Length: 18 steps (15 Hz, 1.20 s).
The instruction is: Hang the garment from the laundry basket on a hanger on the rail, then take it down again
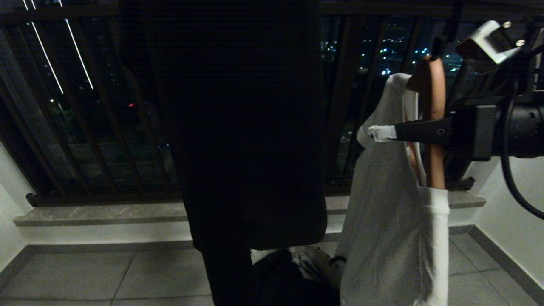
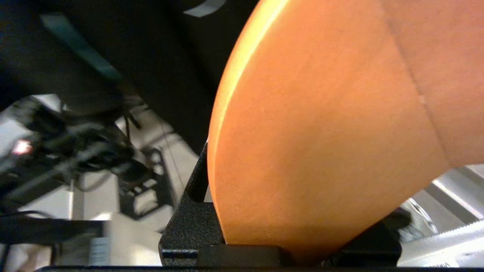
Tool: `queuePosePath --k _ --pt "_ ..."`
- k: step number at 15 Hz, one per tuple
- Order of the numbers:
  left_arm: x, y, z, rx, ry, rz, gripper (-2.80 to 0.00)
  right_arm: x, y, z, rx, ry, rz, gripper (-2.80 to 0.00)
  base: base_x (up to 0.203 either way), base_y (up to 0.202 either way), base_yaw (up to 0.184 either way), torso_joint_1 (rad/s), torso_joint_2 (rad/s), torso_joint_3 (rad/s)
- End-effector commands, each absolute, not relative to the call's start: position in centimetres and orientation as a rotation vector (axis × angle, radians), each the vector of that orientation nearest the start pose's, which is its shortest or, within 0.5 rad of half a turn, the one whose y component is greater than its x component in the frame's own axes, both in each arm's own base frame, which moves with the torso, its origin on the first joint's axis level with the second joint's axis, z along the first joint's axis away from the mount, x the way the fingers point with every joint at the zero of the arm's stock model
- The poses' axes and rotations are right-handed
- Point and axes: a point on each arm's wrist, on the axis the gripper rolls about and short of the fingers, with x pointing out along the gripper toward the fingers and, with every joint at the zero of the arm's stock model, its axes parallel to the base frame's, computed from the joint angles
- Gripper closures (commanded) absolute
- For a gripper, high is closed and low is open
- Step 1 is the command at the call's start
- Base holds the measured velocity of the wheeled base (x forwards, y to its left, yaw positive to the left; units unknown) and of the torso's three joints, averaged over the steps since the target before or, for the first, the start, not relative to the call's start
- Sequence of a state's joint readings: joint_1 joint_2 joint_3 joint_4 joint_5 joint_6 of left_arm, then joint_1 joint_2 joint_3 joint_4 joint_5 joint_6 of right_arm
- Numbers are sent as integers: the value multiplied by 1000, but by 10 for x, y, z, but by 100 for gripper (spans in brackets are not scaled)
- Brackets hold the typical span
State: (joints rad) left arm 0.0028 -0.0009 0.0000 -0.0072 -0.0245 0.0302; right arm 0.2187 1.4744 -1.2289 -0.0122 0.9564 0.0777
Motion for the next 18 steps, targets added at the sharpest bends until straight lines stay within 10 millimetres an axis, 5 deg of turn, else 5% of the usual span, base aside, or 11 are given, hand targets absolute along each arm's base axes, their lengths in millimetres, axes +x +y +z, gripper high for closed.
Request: queuePosePath --k 1,8,13,18 --pt "-23 -1 75 31 -6 -21 0 290 87 280 163 388 1174 0 0 0 0 0 0 0" --pt "-23 -1 75 31 -6 -21 0 323 174 242 181 578 1295 0 0 0 0 0 0 0" --pt "-23 -1 75 31 -6 -21 0 354 216 203 181 660 1320 0 0 0 0 0 0 0" --pt "-23 -1 76 31 -8 -21 0 378 250 130 153 808 1248 0 0 0 0 0 0 0"
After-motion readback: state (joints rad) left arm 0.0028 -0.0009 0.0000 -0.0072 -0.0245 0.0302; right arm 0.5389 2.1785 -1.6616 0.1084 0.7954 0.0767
